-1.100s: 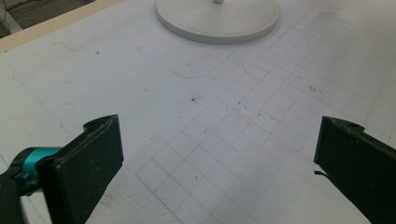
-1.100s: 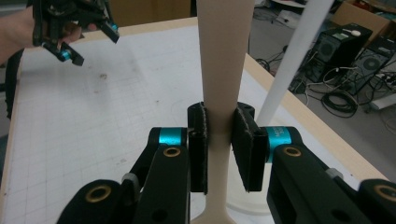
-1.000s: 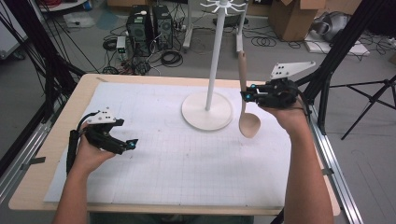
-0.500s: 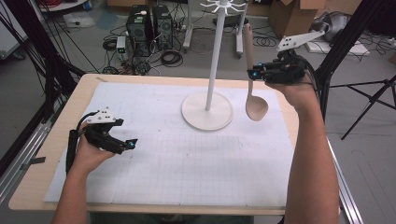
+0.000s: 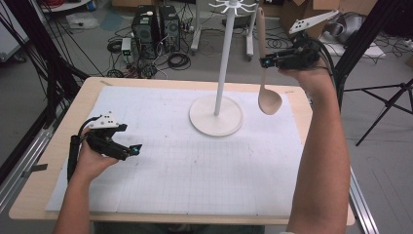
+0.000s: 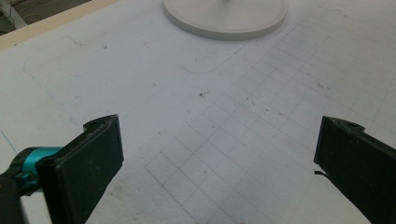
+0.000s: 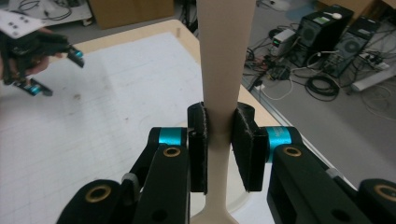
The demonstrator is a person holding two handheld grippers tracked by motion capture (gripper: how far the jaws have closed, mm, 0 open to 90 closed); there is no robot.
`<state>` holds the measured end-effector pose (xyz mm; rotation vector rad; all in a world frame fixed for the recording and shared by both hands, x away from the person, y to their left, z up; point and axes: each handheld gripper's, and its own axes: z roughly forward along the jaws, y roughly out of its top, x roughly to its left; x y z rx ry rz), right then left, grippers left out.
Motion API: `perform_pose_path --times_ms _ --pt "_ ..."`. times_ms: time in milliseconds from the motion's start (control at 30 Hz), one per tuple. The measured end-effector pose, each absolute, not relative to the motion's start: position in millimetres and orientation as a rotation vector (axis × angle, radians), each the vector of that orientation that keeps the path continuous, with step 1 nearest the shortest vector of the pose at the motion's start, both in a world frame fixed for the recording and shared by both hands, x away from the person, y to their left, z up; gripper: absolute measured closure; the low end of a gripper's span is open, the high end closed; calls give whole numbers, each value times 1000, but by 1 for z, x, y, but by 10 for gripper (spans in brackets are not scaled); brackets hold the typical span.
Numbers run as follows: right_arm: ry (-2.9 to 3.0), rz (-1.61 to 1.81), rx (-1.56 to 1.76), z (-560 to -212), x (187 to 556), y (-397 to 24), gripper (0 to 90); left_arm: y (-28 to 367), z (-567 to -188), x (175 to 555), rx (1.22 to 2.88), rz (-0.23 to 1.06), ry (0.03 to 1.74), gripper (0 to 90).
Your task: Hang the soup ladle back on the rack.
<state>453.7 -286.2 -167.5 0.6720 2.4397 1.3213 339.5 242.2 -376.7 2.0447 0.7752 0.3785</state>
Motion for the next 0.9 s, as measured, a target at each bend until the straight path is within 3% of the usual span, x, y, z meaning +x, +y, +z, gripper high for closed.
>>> perform_pose_path --times_ms 900 --pt "2494 1343 716 -167 471 -275 770 241 -379 341 2057 377 774 17"
